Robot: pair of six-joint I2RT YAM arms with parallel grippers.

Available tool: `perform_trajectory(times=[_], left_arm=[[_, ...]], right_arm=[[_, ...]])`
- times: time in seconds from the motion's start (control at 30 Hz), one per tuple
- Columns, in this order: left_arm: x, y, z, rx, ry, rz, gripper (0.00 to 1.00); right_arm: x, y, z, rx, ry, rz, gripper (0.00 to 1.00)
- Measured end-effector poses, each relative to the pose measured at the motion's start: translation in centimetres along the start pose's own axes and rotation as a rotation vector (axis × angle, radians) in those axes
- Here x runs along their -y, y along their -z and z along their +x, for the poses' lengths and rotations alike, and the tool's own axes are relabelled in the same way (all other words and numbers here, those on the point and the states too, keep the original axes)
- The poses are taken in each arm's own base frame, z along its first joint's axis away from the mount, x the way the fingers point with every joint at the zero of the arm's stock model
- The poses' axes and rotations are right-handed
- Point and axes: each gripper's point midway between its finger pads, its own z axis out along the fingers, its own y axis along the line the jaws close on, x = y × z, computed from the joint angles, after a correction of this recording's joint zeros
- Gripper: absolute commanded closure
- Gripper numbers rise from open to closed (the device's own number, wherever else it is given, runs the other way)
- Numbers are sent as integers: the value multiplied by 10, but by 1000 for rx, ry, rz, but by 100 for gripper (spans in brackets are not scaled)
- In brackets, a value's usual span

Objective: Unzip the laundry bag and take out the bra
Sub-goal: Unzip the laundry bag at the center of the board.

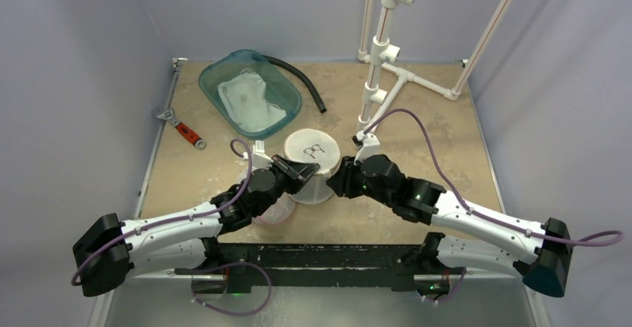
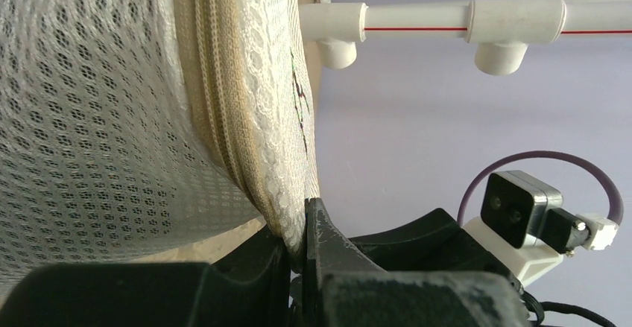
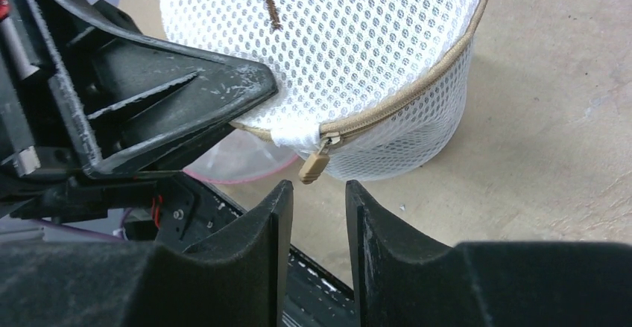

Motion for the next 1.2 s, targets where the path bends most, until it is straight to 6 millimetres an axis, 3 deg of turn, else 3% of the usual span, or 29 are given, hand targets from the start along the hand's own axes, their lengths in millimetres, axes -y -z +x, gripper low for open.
perform_trajectory(times=[0.47,0.8,1.2], left_arm=[[1,2,0,-2,0,2,100],[-1,4,0,-7,1,3,100],[1,11,0,-22,-10,13,100]], right_arm=[[-3,-7,-7,35,-33,7,74],[-2,-11,-2,18,-36,18,100],[7,-2,-5,39,-35,58,100]])
